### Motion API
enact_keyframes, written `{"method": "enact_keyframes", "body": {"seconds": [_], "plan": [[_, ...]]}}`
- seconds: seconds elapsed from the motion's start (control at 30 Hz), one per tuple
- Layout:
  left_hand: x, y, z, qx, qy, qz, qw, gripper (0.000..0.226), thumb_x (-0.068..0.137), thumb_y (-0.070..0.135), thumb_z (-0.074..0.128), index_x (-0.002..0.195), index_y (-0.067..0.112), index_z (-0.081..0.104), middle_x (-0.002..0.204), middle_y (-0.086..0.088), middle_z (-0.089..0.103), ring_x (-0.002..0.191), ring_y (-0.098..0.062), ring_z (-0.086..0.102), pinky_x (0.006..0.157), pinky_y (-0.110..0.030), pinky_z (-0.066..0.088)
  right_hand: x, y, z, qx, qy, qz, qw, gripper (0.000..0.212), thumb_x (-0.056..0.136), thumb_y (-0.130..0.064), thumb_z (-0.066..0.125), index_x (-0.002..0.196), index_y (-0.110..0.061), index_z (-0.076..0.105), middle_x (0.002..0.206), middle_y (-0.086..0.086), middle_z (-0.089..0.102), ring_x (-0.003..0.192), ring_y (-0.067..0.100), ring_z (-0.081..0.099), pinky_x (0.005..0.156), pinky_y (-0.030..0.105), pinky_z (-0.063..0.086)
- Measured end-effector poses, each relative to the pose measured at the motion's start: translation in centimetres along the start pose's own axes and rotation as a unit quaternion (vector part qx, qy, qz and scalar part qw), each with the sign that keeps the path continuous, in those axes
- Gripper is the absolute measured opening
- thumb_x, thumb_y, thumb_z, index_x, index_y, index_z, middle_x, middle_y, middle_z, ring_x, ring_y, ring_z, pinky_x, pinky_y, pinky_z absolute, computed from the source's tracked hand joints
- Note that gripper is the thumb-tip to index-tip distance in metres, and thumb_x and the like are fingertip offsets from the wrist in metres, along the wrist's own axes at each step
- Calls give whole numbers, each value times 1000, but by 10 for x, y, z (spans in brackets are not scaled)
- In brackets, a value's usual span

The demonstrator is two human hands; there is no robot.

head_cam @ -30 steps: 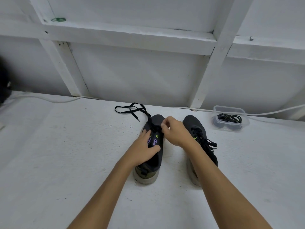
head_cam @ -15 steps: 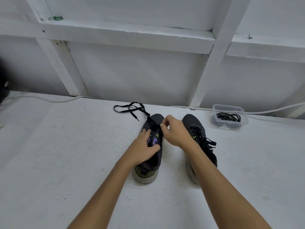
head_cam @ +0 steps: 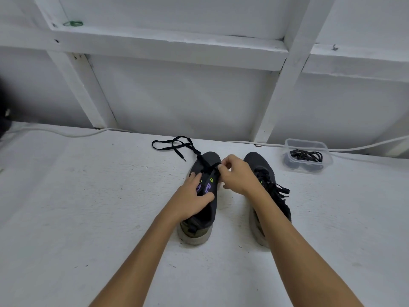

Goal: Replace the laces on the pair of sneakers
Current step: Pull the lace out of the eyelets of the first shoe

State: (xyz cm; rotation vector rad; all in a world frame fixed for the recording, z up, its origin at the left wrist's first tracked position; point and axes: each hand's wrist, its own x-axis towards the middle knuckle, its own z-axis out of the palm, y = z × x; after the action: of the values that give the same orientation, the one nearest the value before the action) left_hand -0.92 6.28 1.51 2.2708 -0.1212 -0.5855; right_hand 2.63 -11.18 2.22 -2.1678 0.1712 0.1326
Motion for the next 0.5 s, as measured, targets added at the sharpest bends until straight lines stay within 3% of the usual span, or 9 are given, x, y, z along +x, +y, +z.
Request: {"method": "enact_keyframes", "body": {"seconds": [0.1,0.17,0.27,0.37,0.5], "plan": [[0,-1,1,-2,5,0,1000,82,93,45,58,160,32,14,168,9,3,152,-16,22,119,-38,25,-8,0,5,57,0,40,998,18,94,-32,66,98,-14,64,90,2,68,78,17,68,67,36,64],[0,-1,1,-1,9,0,1000,82,92,45,59,160,32,14,168,9,4,152,-16,21,118,-36,25,-9,2,9,25,-1,26,999,19,90,-32,73,95,-14,68,88,0,70,73,11,64,70,31,61],[0,-1,1,-5,8,0,1000,82,92,46,59,160,32,15,168,8,4,151,-16,22,118,-36,26,-7,1,9,-54,0,-18,998,11,96,-26,66,95,-15,68,97,0,71,82,13,63,67,22,49],[0,-1,0,-9,6,0,1000,82,93,46,59,160,32,15,168,9,4,151,-15,23,118,-36,25,0,-3,4,-68,23,-29,997,10,100,-23,56,102,-14,60,97,0,66,86,19,65,67,25,48],[0,-1,1,-13,4,-1,1000,82,92,45,59,160,33,14,168,9,3,151,-15,22,119,-36,25,-1,-5,7,32,96,8,995,9,98,-20,53,100,-12,59,91,1,65,85,22,70,74,46,61]]}}
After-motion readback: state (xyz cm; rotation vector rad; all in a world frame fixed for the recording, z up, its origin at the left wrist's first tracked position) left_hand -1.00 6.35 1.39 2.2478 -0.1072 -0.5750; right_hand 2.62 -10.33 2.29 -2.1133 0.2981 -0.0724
